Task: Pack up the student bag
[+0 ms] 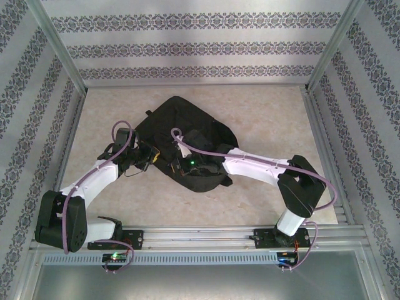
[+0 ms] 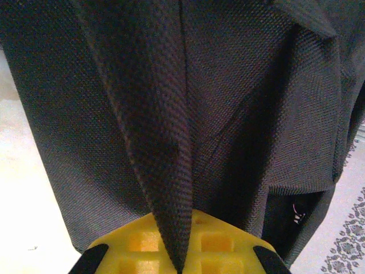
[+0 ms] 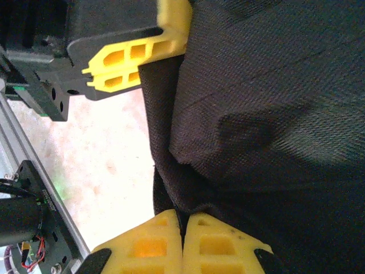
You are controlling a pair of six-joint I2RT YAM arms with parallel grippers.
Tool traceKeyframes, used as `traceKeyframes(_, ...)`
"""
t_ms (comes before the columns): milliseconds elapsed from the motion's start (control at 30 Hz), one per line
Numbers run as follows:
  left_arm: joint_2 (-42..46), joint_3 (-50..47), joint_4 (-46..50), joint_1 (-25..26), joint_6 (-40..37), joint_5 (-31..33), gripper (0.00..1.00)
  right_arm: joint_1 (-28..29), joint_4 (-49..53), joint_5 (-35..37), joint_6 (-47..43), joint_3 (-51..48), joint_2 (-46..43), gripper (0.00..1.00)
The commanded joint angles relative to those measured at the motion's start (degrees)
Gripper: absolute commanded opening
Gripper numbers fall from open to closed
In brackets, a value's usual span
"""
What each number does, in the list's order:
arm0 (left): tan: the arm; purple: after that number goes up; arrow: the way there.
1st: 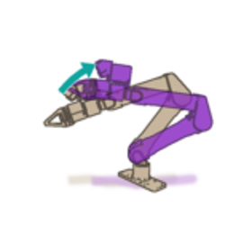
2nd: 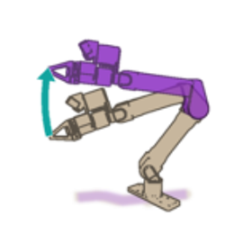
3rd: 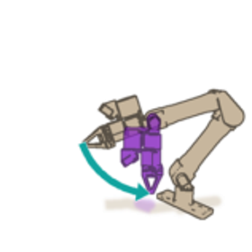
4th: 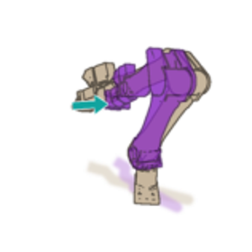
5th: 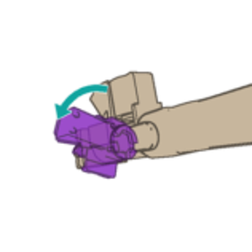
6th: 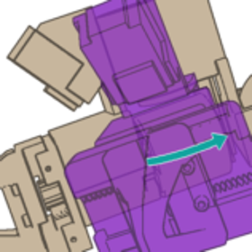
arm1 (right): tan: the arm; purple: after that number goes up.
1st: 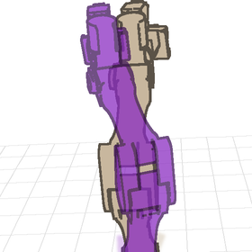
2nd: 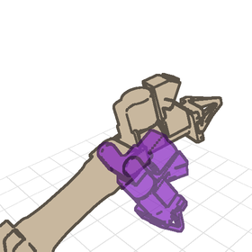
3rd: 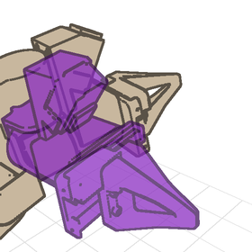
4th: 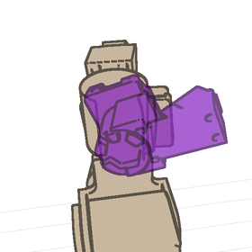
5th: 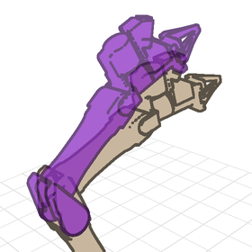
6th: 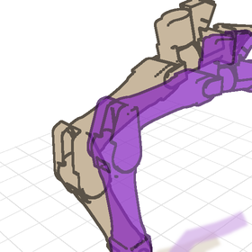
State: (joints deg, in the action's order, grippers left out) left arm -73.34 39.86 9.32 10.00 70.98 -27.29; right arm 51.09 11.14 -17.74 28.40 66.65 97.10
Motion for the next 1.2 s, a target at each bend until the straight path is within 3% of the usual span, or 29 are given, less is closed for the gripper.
traceKeyframes(0,-0.23,-1.03,-4.72,-0.75,0.19,-1.30,0.00,-1.07,3.55,0.54,0.91,3.10,-1.05,0.00)
traceKeyframes(200,1.11,-0.08,-3.42,-0.36,-0.43,-1.57,0.00,-2.31,5.69,1.56,0.38,11.70,4.56,0.00)
traceKeyframes(300,1.62,0.05,-2.84,-0.36,-0.50,-1.60,0.00,-2.24,5.87,-0.17,0.30,13.41,5.86,0.07)
traceKeyframes(467,1.63,-0.04,-3.13,-0.35,-0.19,-1.77,0.00,-2.48,2.42,-6.81,3.54,10.37,5.67,0.14)
traceKeyframes(700,1.49,0.35,-3.00,-0.33,-0.45,-1.59,0.00,-2.74,-1.61,-13.62,7.78,6.02,3.10,0.07)
traceKeyframes(767,1.51,0.54,-2.79,-0.34,-0.57,-1.47,0.00,-2.75,-1.51,-13.97,7.80,4.78,2.06,0.04)
traceKeyframes(967,1.61,0.66,-2.61,-0.38,-0.63,-1.43,0.00,-2.84,1.23,-12.83,5.67,1.90,-0.75,0.10)
traceKeyframes(1167,1.92,0.80,-2.22,-0.42,-0.74,-1.25,0.00,-2.91,1.43,-11.80,4.90,-0.68,-2.35,0.07)
